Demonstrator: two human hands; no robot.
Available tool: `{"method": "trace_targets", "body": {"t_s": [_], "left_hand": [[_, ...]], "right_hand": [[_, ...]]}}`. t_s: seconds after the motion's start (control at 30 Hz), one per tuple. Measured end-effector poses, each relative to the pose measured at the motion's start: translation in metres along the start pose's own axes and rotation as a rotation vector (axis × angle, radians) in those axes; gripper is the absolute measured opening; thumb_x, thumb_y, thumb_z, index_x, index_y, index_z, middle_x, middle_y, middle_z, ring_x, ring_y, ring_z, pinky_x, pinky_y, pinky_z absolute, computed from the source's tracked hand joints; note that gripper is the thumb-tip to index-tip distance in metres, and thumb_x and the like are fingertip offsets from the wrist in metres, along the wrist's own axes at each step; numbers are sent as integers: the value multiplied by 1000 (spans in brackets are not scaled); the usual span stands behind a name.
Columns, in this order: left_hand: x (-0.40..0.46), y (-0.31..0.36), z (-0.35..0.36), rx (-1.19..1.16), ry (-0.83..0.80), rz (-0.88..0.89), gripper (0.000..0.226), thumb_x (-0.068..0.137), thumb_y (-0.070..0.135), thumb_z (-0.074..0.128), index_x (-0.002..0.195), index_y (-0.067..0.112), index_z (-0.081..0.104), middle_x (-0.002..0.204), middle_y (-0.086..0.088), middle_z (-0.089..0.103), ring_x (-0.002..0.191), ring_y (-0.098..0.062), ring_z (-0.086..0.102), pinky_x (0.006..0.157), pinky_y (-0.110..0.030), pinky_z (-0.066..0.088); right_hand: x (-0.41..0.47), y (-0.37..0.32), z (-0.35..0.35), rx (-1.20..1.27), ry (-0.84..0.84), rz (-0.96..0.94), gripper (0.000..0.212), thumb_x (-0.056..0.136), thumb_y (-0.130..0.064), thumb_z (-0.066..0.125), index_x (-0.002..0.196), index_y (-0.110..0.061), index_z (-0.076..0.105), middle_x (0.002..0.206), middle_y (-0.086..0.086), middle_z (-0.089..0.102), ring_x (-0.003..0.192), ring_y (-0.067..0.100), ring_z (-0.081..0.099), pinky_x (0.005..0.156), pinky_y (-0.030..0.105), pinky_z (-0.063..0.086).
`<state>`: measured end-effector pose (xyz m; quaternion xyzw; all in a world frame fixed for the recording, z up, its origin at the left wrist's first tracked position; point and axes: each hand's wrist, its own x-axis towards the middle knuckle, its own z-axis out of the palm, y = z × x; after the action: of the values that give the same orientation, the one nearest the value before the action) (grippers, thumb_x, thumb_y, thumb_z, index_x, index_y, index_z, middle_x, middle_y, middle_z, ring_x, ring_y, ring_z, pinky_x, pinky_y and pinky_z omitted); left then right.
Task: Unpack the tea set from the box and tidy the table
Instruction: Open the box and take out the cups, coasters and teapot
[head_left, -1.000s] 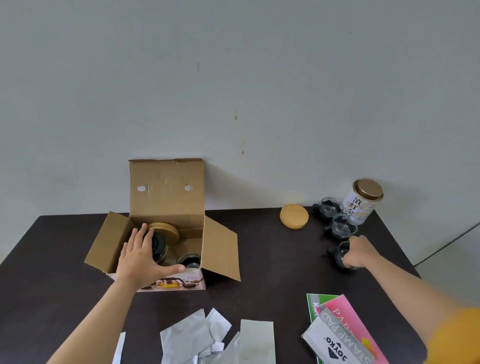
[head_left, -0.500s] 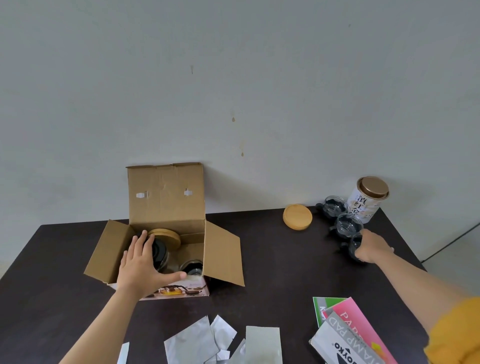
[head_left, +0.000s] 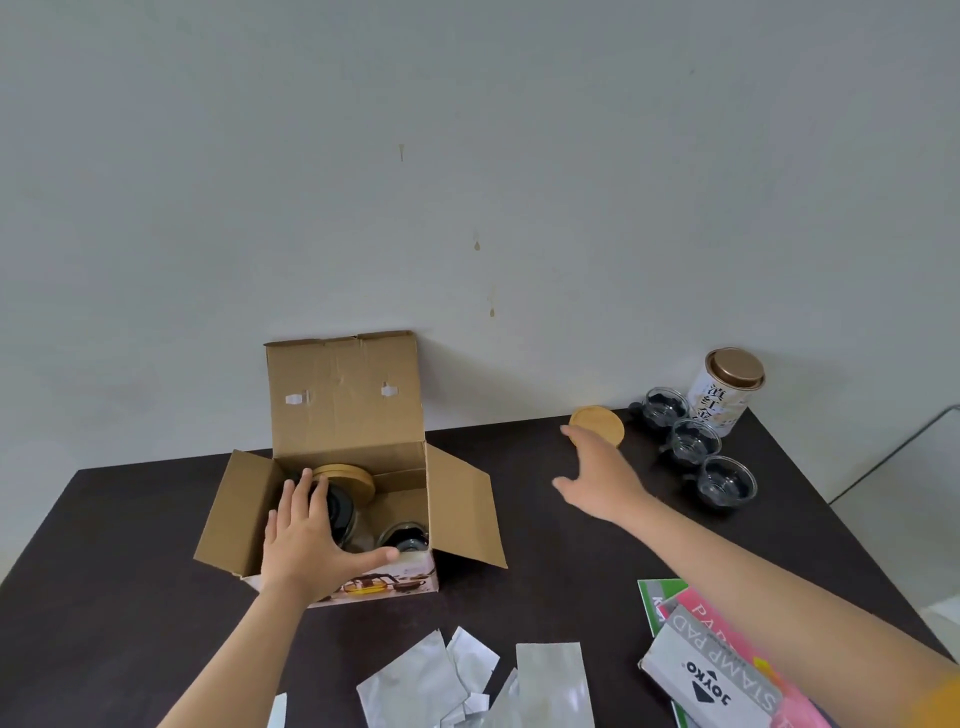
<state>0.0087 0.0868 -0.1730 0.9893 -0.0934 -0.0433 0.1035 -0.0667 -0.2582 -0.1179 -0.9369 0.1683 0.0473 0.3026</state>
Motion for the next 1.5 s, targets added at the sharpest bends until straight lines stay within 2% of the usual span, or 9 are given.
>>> {"method": "trace_targets", "body": {"t_s": [0.13,0.4,0.57,0.63,0.83,0.97,1.1,1.37,1.5], "left_hand": [[-1,1,-4,7,-38,7,153,27,105,24,151,16,7,160,-3,-5,146,-27,-9,117,-46,4],[0,0,-8,33,-108,25,160,17,104,10,151,17,-2,159,-5,-13,145,-29,-15,117,-47,0],[-3,-3,-9,16,-111,50,162,15,103,10,150,16,-5,158,-5,-15,144,-29,-17,117,-46,-3],[-4,-3,-10,17,-103,57,161,15,103,8,150,17,-4,159,-5,-14,145,-29,-17,116,-45,-4],[-4,-4,-10,12,-100,68,160,16,103,6,150,17,-3,159,-5,-13,145,-29,-15,116,-46,-2],[-5,-4,-12,12,-103,75,163,13,103,1,150,16,-6,159,-6,-14,145,-30,-15,115,-45,-3],[-5,-5,-12,16,-103,78,163,13,103,1,150,16,-5,159,-6,-14,145,-30,-15,115,-45,-3],[-2,-7,-12,10,-128,76,161,18,104,12,150,15,-6,158,-6,-16,145,-29,-17,116,-46,-4],[-1,-8,-11,22,-134,76,157,24,103,20,150,14,-6,158,-7,-17,144,-30,-17,116,-47,-3]], "right_hand": [[-12,-75,24,69,-33,-189,61,89,-25,65,144,-15,40,147,2,42,134,19,41,109,34,37],[2,-166,94,15,-286,-272,39,94,-23,58,132,-14,55,131,3,59,119,20,57,95,27,45],[13,-178,129,-344,-475,-216,16,88,-12,62,101,-3,59,87,9,59,83,26,60,61,28,48],[12,-177,134,-491,-503,-231,19,86,-16,65,99,-3,61,78,7,55,74,24,58,58,29,46],[16,-178,142,-645,-483,-245,23,84,-20,69,99,-5,62,71,6,50,62,19,52,56,30,43],[15,-177,147,-683,-452,-272,22,85,-17,67,103,-4,64,80,9,56,72,23,56,63,31,45],[13,-178,146,-700,-412,-311,17,85,-23,67,86,-8,59,66,4,49,71,22,55,62,31,44],[10,-187,128,-522,-343,-314,32,75,-33,74,68,-14,49,66,2,53,59,17,53,47,25,38],[9,-193,97,-407,-208,-297,38,70,-43,75,85,-11,59,81,4,63,73,21,59,49,25,36]]}}
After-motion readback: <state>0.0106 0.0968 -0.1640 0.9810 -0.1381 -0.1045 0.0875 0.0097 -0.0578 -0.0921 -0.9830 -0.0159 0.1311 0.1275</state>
